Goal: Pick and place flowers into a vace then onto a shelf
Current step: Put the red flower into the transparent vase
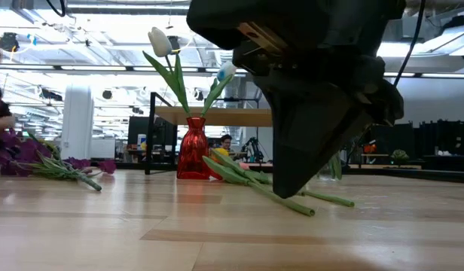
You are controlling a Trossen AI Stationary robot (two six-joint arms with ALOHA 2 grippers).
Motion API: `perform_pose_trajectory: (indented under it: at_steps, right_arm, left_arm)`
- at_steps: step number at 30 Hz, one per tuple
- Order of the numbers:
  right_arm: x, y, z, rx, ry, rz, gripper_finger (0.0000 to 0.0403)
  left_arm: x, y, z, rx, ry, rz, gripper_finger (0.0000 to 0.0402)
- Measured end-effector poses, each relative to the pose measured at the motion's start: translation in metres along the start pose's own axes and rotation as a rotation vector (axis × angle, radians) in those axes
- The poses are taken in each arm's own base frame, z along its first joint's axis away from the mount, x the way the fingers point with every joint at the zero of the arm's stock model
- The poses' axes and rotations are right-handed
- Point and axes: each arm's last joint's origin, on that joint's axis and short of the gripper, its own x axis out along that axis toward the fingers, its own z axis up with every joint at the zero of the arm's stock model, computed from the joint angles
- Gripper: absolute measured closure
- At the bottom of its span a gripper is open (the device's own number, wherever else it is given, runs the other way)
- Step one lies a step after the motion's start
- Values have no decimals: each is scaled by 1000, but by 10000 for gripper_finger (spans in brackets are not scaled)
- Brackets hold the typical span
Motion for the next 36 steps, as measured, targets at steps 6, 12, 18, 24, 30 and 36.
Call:
perform_pose_trajectory:
  at_steps: [6, 12, 18, 24, 30, 36]
  right_arm:
    - [1, -2, 3, -6, 9, -5, 334]
    - [2, -5, 6, -5, 18, -24, 310]
    - [14, -6, 7, -6, 54, -36, 307]
    - [35, -9, 7, 10, 136, -53, 313]
    - [35, -10, 4, 33, 155, -70, 378]
    - [34, -2, -3, 15, 130, -107, 398]
  left_arm:
    - [0, 0, 0, 0, 0, 0, 200]
    - [0, 0, 0, 0, 0, 0, 200]
    - [0, 0, 0, 0, 0, 0, 200]
    - [0, 0, 0, -1, 0, 0, 200]
    - [0, 0, 0, -29, 1, 0, 200]
    - [0, 0, 0, -36, 1, 0, 200]
